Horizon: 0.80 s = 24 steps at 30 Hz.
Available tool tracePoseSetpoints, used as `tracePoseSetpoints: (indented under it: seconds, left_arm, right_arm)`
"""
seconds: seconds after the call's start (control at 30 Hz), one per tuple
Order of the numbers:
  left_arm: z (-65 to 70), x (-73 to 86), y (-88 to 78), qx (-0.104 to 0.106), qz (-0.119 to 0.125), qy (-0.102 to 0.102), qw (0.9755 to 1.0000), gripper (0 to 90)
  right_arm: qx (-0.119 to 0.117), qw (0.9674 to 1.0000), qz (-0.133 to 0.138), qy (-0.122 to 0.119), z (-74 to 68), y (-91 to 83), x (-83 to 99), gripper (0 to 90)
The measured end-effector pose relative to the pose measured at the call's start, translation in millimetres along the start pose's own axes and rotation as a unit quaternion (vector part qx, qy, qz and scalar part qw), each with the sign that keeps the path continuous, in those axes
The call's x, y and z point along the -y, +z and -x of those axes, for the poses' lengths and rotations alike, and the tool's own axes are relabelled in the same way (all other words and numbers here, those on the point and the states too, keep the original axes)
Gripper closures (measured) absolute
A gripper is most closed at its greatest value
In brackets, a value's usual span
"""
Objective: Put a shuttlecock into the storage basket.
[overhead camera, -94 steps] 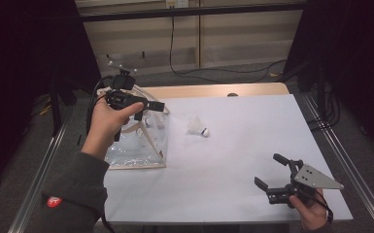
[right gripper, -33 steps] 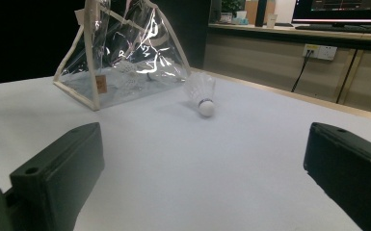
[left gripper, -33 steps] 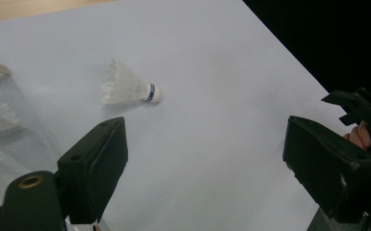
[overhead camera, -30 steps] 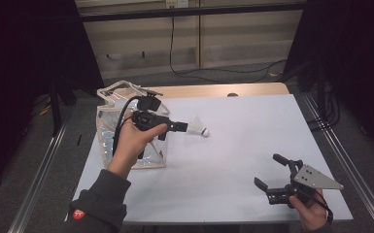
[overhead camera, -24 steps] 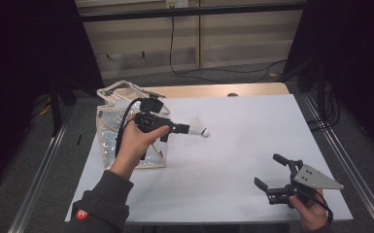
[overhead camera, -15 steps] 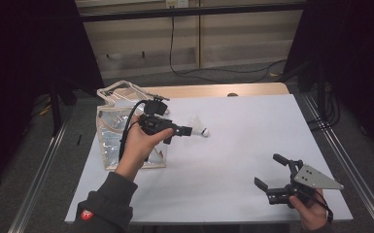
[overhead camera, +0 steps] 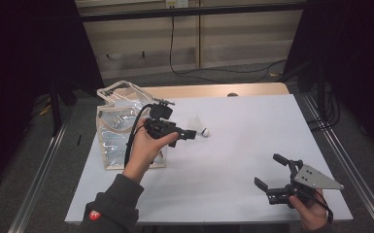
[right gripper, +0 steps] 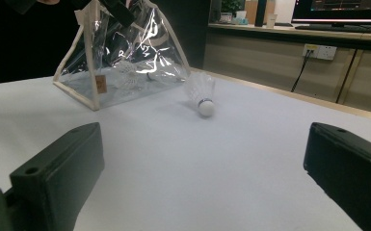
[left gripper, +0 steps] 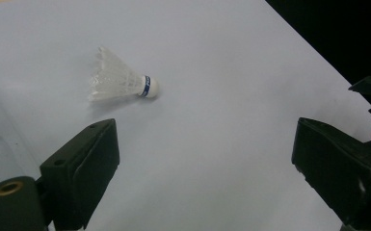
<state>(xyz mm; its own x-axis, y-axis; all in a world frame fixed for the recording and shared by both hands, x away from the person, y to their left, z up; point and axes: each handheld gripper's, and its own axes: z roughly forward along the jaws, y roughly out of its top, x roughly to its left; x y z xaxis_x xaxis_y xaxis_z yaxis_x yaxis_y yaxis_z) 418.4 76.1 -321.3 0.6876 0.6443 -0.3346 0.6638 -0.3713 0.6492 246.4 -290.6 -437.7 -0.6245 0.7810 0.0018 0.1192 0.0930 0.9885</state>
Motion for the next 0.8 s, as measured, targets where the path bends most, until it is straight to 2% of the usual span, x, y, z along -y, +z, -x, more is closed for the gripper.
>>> tracePoseSetpoints:
  seconds: [0.8]
  left_arm:
    - [-1.3,4.3,27.7,-0.021,0.002,-0.002,0.9998,9.8]
  right_arm:
    - [0.000,1.0000,0.000,0.000,0.1,-0.1,0.0,0.3]
